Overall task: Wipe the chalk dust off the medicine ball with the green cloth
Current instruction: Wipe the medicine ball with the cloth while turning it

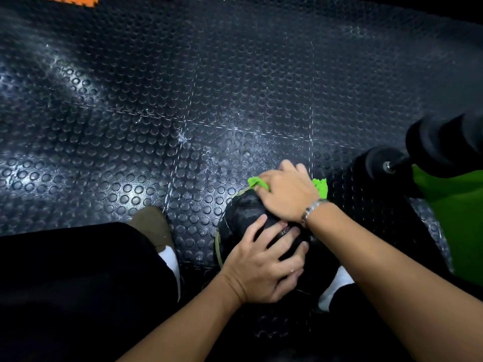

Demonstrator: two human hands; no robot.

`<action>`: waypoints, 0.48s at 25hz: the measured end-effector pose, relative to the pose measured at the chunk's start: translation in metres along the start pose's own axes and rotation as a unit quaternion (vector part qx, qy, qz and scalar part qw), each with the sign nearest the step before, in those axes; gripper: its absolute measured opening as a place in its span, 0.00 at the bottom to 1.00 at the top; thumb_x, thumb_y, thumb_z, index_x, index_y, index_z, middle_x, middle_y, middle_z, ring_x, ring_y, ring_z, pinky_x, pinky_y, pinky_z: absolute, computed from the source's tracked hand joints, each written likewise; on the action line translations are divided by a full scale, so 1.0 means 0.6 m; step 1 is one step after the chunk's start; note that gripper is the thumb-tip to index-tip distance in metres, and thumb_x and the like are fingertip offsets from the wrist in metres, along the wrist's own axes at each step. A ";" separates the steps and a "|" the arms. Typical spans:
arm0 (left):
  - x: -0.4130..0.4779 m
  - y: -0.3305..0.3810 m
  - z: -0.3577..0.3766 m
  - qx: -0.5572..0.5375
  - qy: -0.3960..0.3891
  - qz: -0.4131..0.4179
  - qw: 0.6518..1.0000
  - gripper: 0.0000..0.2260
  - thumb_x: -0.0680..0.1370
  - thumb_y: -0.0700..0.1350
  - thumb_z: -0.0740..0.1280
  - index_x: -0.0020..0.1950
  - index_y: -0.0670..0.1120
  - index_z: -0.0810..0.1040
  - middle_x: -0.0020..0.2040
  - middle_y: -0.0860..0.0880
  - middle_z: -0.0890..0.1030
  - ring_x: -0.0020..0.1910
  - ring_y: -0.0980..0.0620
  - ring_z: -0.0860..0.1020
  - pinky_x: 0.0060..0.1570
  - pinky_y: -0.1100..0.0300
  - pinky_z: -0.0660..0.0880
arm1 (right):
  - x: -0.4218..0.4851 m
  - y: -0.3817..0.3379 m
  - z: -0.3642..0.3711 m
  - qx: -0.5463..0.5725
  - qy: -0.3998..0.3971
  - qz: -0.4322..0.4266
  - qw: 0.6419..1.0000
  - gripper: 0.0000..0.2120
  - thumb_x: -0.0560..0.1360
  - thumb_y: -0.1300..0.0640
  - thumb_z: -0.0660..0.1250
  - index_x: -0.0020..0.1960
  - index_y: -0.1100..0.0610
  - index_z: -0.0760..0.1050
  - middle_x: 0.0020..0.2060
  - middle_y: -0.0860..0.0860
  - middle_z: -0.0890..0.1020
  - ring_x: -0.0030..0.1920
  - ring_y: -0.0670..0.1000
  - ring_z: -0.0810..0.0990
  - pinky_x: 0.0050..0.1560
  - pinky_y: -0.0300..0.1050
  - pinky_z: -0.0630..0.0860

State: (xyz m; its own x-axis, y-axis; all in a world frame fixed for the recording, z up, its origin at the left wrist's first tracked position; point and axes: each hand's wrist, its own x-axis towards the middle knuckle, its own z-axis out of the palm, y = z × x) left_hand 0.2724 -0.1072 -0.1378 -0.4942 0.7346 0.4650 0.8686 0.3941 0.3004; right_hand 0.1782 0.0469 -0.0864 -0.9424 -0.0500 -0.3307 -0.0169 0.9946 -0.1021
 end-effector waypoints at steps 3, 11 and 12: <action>-0.008 0.001 -0.001 0.005 0.005 -0.008 1.000 0.19 0.80 0.57 0.66 0.67 0.51 0.81 0.65 0.46 0.82 0.68 0.42 0.75 0.76 0.39 0.65 | -0.079 0.034 -0.011 0.118 0.019 -0.165 0.979 0.23 0.79 0.37 0.50 0.66 0.39 0.76 0.66 0.30 0.74 0.54 0.45 0.66 0.55 0.46 0.59; -0.030 -0.007 0.002 -0.015 0.019 0.019 1.000 0.19 0.81 0.56 0.66 0.69 0.51 0.77 0.71 0.46 0.78 0.71 0.43 0.74 0.76 0.40 0.65 | -0.013 -0.015 0.004 0.031 -0.036 -0.160 0.986 0.20 0.79 0.38 0.55 0.57 0.45 0.81 0.61 0.38 0.80 0.56 0.47 0.67 0.60 0.51 0.62; -0.036 -0.010 0.001 -0.015 0.023 0.016 0.999 0.19 0.81 0.56 0.66 0.70 0.51 0.77 0.71 0.47 0.77 0.71 0.43 0.73 0.76 0.40 0.65 | -0.022 0.000 -0.006 0.093 -0.061 -0.175 0.978 0.23 0.77 0.35 0.55 0.55 0.46 0.82 0.60 0.40 0.80 0.56 0.47 0.67 0.62 0.51 0.62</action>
State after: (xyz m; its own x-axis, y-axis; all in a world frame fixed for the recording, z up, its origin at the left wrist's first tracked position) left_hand 0.2778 -0.1251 -0.1503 -0.4677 0.7201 0.5126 0.8829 0.3530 0.3097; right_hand 0.1897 0.0478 -0.0785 -0.8430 -0.4058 -0.3530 -0.2595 0.8818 -0.3939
